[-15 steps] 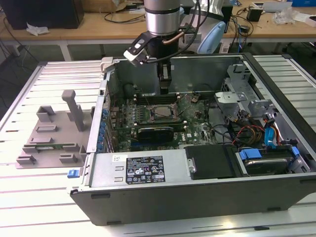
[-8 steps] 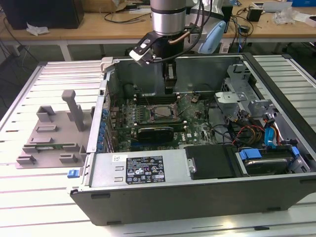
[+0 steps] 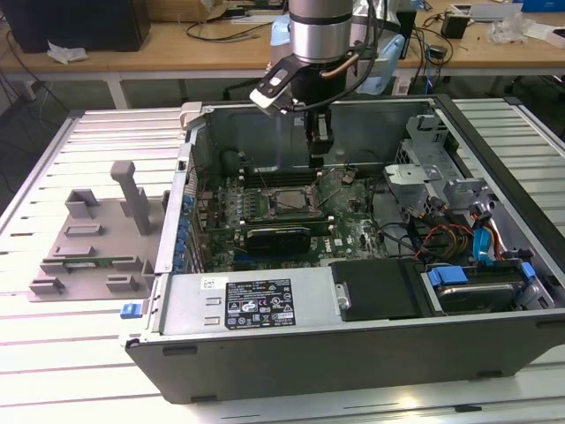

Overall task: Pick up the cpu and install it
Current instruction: 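Close the cpu cover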

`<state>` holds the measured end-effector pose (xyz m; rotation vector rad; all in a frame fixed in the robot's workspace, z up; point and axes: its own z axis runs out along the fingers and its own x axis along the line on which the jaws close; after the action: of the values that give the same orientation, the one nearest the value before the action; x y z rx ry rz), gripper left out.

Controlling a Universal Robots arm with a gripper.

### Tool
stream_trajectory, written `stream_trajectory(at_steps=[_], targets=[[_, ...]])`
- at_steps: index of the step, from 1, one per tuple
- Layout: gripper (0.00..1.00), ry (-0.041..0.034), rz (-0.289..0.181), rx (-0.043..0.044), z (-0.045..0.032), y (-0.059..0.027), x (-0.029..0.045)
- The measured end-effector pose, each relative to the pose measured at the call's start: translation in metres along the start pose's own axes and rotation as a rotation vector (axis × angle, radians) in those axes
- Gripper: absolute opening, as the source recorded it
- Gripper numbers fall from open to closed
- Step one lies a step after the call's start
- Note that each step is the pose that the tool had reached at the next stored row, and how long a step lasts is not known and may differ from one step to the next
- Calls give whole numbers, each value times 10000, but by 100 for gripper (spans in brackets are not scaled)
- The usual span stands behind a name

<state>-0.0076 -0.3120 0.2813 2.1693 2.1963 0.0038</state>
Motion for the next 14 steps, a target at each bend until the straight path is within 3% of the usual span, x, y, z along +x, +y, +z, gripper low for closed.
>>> stream_trajectory(at_steps=[10,14], targets=[[11,-1,2,0,8,211,-2],[11,0,0,0,16,385,-4]])
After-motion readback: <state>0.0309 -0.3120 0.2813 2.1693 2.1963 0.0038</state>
